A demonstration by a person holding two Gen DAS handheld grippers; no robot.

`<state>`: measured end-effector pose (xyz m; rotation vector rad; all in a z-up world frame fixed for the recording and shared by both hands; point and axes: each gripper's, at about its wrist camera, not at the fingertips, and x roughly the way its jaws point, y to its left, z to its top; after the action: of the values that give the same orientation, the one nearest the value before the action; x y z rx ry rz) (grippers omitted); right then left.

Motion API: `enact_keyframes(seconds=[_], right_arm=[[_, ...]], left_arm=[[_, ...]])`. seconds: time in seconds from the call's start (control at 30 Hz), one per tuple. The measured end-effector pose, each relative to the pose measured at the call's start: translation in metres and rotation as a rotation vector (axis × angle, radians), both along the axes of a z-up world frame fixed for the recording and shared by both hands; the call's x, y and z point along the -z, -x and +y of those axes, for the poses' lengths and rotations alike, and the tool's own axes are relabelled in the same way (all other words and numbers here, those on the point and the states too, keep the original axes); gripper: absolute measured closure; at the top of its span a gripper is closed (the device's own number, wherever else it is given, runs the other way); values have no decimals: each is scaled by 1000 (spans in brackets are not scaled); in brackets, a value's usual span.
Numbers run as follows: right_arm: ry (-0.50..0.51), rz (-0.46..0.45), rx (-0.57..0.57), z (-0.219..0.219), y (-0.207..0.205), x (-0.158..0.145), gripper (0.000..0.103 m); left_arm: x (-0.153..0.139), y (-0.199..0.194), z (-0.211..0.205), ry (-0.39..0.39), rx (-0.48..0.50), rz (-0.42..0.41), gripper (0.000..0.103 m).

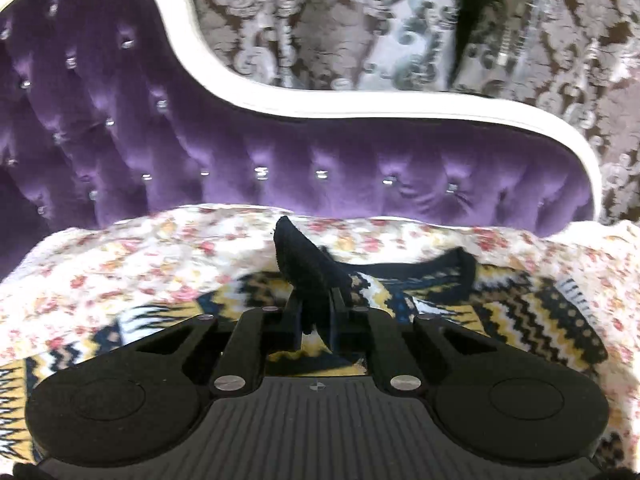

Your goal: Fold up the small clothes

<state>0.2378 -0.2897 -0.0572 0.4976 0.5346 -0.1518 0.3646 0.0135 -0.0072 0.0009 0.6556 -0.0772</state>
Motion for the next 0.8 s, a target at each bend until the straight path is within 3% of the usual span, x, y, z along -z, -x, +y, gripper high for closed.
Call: enact_keyframes(seconds=[0.3,0.4,0.5,0.67,0.8], right_arm=[[57,133,-65,12,-11,12,0],[63,163,-94,18,-12,14,0],[76,177,-96,22,-13,15,0],[106,209,-95,29,-17,18,0],[89,238,-131,30,-22,20,1]], left_arm=[[55,-15,30,-28,-111,122,91],[74,-19,33,-41,-130,164,85],[82,-15,34,-64,-158,129,70],[90,-11,37,-85,-190,92,26],[96,-12,50,-20,-226,94,11]])
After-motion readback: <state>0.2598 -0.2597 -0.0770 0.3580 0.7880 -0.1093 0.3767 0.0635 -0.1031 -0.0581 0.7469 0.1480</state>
